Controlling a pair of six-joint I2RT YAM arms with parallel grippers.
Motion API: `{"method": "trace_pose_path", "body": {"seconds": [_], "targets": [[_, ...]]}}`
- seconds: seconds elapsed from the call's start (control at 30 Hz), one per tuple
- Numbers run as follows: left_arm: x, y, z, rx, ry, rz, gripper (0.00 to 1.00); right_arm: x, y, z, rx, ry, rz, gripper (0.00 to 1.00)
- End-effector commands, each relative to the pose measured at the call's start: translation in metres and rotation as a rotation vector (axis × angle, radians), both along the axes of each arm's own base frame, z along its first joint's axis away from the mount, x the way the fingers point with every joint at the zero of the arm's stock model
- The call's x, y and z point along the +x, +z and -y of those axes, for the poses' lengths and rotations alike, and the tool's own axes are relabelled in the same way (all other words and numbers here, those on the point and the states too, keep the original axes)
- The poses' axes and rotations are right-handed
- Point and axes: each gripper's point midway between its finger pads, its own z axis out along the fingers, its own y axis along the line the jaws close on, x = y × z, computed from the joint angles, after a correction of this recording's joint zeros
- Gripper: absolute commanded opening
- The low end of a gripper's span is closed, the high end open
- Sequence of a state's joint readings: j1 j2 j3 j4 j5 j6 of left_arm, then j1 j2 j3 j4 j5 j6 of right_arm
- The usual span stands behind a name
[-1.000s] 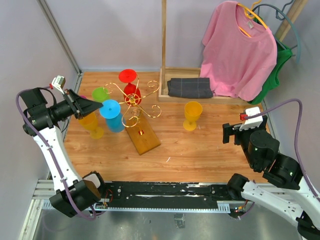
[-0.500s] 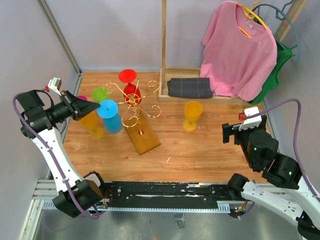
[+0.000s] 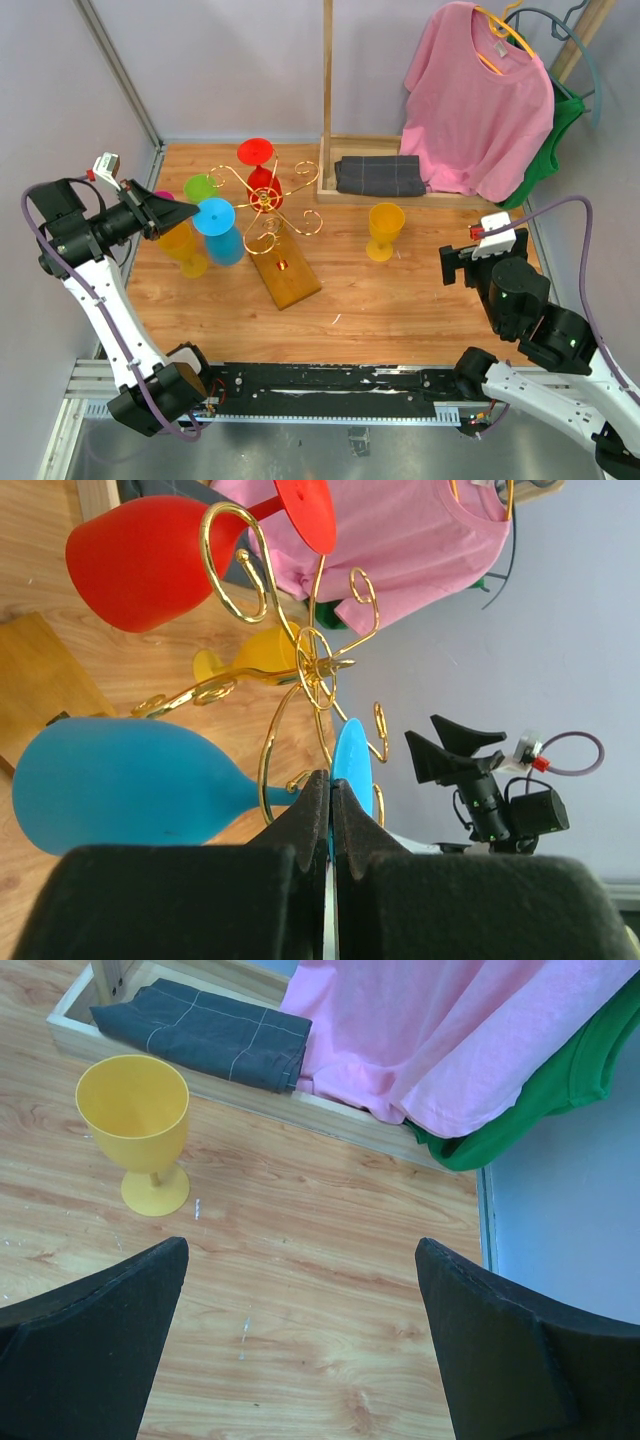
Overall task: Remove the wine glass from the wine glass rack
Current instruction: Pick up the wine glass from the wine rack.
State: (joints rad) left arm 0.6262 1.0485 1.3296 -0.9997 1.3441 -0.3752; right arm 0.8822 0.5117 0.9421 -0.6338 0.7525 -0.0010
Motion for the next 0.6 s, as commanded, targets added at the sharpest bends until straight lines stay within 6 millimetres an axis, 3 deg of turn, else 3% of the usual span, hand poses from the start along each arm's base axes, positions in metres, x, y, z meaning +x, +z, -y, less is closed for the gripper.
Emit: {"method": "trace_pose_path", "body": {"seconds": [0.0,0.57], "targets": [[-0.0096,0.0081,0.0062,-0.078,0.006,-0.068,0.00,0.0028,0.0028,-0.0019,-0.008,-0.004,0.018,0.98],[-0.0109,0.0101,0.0048,-0.065,0.033,-0.073,0.00,0.0041,-0.0012,-0.0029,-0.012,-0.009,0.014,0.98]]}}
